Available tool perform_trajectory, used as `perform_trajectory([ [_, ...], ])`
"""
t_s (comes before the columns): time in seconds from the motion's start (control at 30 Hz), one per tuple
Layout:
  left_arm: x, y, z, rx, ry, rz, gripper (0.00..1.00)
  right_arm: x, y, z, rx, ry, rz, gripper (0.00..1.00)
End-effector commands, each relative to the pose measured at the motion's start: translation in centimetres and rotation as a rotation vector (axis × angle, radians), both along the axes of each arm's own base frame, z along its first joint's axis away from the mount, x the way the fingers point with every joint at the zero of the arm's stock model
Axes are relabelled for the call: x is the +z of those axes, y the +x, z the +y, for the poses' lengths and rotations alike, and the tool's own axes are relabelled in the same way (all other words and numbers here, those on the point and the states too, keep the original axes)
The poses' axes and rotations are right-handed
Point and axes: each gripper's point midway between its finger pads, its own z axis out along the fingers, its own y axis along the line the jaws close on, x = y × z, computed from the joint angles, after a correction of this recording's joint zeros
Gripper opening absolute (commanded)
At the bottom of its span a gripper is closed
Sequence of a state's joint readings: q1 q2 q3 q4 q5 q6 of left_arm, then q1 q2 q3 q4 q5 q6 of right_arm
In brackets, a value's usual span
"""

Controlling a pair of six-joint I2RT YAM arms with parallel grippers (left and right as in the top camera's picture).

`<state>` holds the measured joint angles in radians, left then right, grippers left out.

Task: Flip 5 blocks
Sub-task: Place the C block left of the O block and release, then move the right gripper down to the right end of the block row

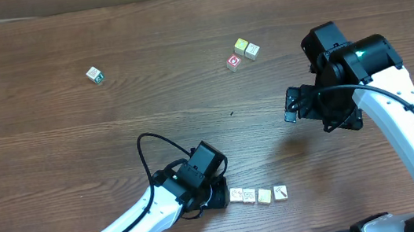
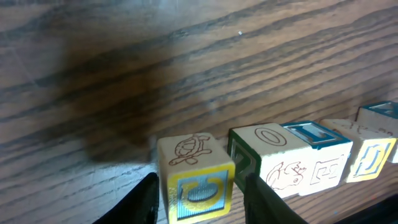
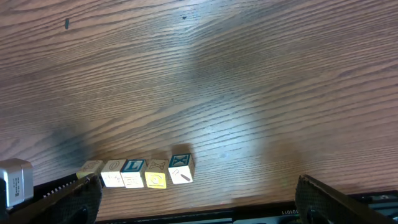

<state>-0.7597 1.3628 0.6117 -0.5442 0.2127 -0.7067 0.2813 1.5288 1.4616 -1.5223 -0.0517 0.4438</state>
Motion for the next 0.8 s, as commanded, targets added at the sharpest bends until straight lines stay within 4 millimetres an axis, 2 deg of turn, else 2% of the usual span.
perform_trajectory([
  [0.0,-0.3,-0.1,0.0,-0.009,0.007,-0.004,0.38,1.3,0.4,0.0,0.005,0.009,-0.053,1.0],
  [0.27,0.7,1.1,-0.7,-0.002,-0.009,-0.036,0.4,1.3,0.4,0.0,0.005,0.009,-0.053,1.0],
  [0.53,2.1,1.7,-0.2,-0.011,0.038,-0.042,0.4,1.3,0.4,0.0,0.005,0.009,-0.055,1.0],
  [0.73,5.9,3.7,-0.1,-0.041,0.082,-0.138,0.4,1.4,0.5,0.4,0.007,0.031,-0.058,1.0],
  [0.77,6.6,4.0,0.2,-0.044,0.098,-0.154,0.39,1.3,0.3,0.3,0.007,0.027,-0.05,0.81],
])
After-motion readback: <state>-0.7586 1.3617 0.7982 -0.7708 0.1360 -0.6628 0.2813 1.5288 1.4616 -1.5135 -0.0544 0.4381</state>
